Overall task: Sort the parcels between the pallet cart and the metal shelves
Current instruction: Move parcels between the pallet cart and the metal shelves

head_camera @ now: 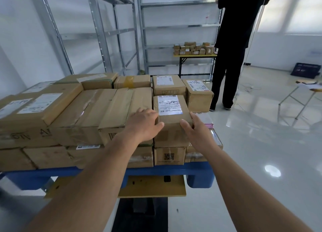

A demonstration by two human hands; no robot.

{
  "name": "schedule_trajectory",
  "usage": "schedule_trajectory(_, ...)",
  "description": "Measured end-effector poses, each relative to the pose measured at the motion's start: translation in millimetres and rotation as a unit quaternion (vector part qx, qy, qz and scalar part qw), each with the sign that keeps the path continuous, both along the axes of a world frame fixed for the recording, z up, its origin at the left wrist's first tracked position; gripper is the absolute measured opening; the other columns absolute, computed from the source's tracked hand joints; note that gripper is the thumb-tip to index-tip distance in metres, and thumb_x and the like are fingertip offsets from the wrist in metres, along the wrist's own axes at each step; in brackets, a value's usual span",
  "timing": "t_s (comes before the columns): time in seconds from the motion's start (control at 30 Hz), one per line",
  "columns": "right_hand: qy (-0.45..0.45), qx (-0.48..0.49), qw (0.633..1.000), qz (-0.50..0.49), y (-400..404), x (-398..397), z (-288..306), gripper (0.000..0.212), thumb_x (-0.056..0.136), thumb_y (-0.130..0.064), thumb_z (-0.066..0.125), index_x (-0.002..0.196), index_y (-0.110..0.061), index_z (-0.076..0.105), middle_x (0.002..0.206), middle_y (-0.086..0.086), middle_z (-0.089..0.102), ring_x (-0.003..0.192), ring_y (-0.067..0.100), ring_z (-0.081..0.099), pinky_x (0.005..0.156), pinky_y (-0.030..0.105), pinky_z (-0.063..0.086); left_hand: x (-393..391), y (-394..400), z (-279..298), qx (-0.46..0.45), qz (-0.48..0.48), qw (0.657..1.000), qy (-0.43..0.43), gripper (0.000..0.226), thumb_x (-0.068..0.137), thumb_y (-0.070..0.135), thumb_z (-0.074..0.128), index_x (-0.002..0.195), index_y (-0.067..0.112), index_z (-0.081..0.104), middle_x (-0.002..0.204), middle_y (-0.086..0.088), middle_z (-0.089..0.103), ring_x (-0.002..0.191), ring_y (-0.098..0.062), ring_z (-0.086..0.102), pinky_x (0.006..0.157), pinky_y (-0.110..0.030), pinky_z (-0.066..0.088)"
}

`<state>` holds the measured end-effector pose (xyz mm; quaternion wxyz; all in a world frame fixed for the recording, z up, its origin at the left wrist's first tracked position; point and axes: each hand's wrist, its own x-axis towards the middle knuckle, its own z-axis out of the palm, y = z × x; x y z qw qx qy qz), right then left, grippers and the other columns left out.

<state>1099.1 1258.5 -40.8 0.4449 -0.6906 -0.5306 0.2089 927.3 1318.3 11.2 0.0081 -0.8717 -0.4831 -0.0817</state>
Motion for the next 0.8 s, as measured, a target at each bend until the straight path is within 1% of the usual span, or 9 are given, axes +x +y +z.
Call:
schedule_trajectory(0.07,-0.019,-0.011,1.0,-0.005,-1,0,3,0.054,0.096,-0.044,0.047,0.143,-0.023,0.032,0.125,0.005,0.053,0.104,0.019,0.053,0.074,0.029,0.046,-1,-3,0,-0.002,-0.006,1.0,-0.014,0.048,0.094,0.046,0.039,0.135,0.021,0.043,0.141,0.0,0.045,0.129,-0.021,0.036,0.104,-0.04,0.031)
schedule_trajectory(0.13,-0.04,-0.027,0.999,-0.017,-6,-1,6,0.064,0.095,-0.044,0.048,0.148,-0.021,0.023,0.132,0.009,0.046,0.112,0.023,0.05,0.083,0.033,0.043,-3,-8,0,-0.004,-0.02,0.999,-0.039,0.048,0.095,0.043,0.04,0.137,0.021,0.041,0.139,0.001,0.046,0.125,-0.019,0.04,0.103,-0.039,0.035)
schedule_trajectory(0.23,-0.084,-0.024,0.996,-0.029,-21,-5,11,0.067,0.094,-0.041,0.051,0.15,-0.024,0.018,0.136,0.007,0.04,0.111,0.019,0.047,0.078,0.03,0.038,-10,-22,-3,0.005,-0.028,0.995,-0.099,0.051,0.095,0.041,0.042,0.142,0.021,0.035,0.145,0.001,0.041,0.132,-0.017,0.034,0.107,-0.036,0.03)
schedule_trajectory(0.3,-0.124,-0.007,0.991,-0.058,-36,-11,13,0.06,0.093,-0.038,0.051,0.146,-0.027,0.025,0.13,0.004,0.042,0.106,0.014,0.047,0.075,0.028,0.035,-18,-38,-7,0.033,-0.027,0.99,-0.137,0.052,0.096,0.039,0.043,0.143,0.021,0.034,0.147,0.001,0.038,0.135,-0.016,0.031,0.109,-0.034,0.025)
schedule_trajectory(0.4,-0.196,0.042,0.977,-0.078,-60,-30,7,0.038,0.093,-0.036,0.049,0.129,-0.025,0.044,0.117,-0.003,0.046,0.095,0.008,0.039,0.065,0.022,0.031,-35,-69,-21,0.062,-0.008,0.978,-0.197,0.05,0.095,0.036,0.045,0.142,0.019,0.037,0.146,-0.001,0.04,0.135,-0.015,0.031,0.109,-0.031,0.022)
schedule_trajectory(0.5,-0.23,0.105,0.967,-0.011,-78,-56,-8,0.015,0.093,-0.029,0.05,0.103,-0.019,0.054,0.099,-0.005,0.047,0.086,0.011,0.046,0.056,0.016,0.03,-57,-97,-41,0.072,0.033,0.971,-0.225,0.05,0.094,0.036,0.048,0.139,0.017,0.042,0.144,-0.003,0.042,0.133,-0.018,0.035,0.107,-0.033,0.027)
schedule_trajectory(0.57,-0.253,0.121,0.959,0.035,-84,-74,-15,0.009,0.092,-0.025,0.051,0.092,-0.017,0.054,0.091,-0.006,0.044,0.08,0.011,0.045,0.052,0.014,0.025,-71,-110,-55,0.064,0.057,0.973,-0.216,0.051,0.093,0.036,0.05,0.139,0.016,0.044,0.144,-0.005,0.042,0.133,-0.02,0.036,0.107,-0.036,0.03)
schedule_trajectory(0.63,-0.274,0.129,0.951,0.067,-87,-91,-22,0.01,0.091,-0.023,0.054,0.091,-0.014,0.057,0.09,-0.003,0.049,0.079,0.013,0.046,0.051,0.016,0.022,-85,-121,-69,0.056,0.085,0.974,-0.2,0.052,0.092,0.035,0.054,0.138,0.016,0.044,0.144,-0.005,0.043,0.132,-0.022,0.038,0.106,-0.039,0.033)
schedule_trajectory(0.8,-0.329,0.093,0.927,0.152,-88,-134,-42,0.021,0.096,-0.026,0.044,0.106,-0.015,0.058,0.107,0.003,0.053,0.096,0.021,0.052,0.066,0.026,0.035,-125,-142,-96,0.04,0.155,0.974,-0.159,0.053,0.092,0.037,0.054,0.137,0.011,0.046,0.143,-0.009,0.043,0.132,-0.026,0.039,0.106,-0.039,0.033)
